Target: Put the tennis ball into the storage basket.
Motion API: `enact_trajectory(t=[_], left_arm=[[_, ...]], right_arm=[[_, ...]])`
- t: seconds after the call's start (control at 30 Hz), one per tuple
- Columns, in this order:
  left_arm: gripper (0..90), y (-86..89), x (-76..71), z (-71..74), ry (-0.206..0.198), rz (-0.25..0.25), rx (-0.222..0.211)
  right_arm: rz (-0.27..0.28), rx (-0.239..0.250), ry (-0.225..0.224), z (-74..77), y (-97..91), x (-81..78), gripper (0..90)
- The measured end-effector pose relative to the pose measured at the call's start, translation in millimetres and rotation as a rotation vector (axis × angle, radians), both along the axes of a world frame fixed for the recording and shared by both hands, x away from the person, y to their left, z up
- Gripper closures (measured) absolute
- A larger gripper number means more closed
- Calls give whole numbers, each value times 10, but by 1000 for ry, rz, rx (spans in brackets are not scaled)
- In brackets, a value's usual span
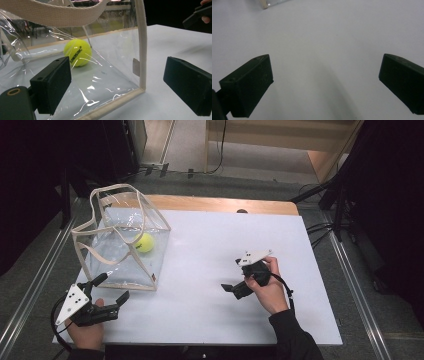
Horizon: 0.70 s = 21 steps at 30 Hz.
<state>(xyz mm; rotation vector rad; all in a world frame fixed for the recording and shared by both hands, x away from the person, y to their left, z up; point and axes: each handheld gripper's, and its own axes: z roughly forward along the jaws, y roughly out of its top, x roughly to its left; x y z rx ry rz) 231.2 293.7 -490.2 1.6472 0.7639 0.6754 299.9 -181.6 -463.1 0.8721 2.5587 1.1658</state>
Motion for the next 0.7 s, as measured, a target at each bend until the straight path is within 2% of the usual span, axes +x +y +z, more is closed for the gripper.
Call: enact_trajectory(t=[0.07, 0.27, 0.47, 0.7], left_arm=[[83, 6, -2, 3, 2, 1, 12], [83, 0, -4, 1, 2, 0, 12], [83, -7, -2, 0, 0, 0, 17], [83, -6, -2, -1, 3, 3, 14]], right_arm=[[-3, 3, -4, -21, -41, -15, 0], [-35, 37, -17, -56, -188, -94, 0], [-50, 52, -27, -103, -324, -170, 0], [-101, 84, -74, -126, -495, -280, 0]])
